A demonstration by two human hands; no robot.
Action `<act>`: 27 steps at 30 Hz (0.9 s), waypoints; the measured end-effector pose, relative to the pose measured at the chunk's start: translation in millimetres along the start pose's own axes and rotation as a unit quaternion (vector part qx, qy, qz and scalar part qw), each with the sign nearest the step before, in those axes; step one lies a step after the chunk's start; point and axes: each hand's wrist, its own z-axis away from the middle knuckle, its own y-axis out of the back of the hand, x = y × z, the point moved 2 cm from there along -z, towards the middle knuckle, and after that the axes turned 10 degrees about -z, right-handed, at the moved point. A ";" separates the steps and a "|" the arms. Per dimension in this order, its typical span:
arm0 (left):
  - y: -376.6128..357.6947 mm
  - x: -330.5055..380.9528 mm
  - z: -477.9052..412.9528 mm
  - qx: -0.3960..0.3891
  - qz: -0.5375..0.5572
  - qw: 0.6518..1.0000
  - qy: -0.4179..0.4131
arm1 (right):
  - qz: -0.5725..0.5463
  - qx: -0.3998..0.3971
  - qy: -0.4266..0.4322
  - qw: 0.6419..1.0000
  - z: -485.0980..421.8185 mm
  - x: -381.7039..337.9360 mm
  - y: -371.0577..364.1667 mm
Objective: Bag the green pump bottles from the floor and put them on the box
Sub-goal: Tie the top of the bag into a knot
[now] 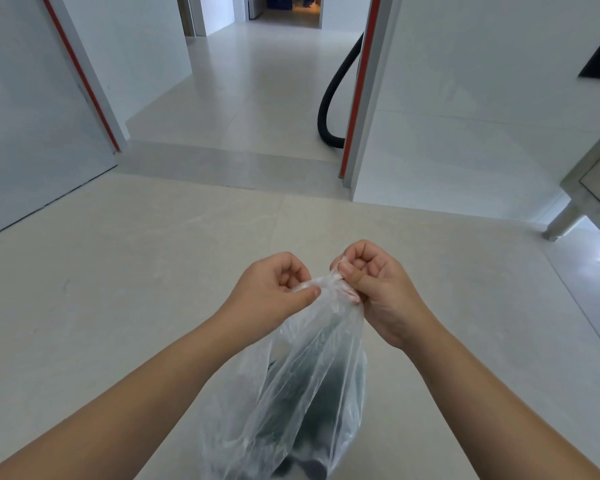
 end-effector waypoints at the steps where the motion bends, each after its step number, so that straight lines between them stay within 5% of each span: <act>1: -0.9 0.5 -0.1 0.009 -0.011 1.000 -0.003 | 0.000 -0.007 -0.001 1.000 0.1 0.1 0.2; 10: -6.8 1.0 2.1 0.000 -0.056 0.998 0.016 | 0.000 -0.067 -0.015 0.998 -1.6 -0.3 5.6; 27: -7.8 6.1 5.4 -0.115 0.218 0.969 0.032 | 0.017 -0.040 0.008 0.999 -1.1 -4.3 12.6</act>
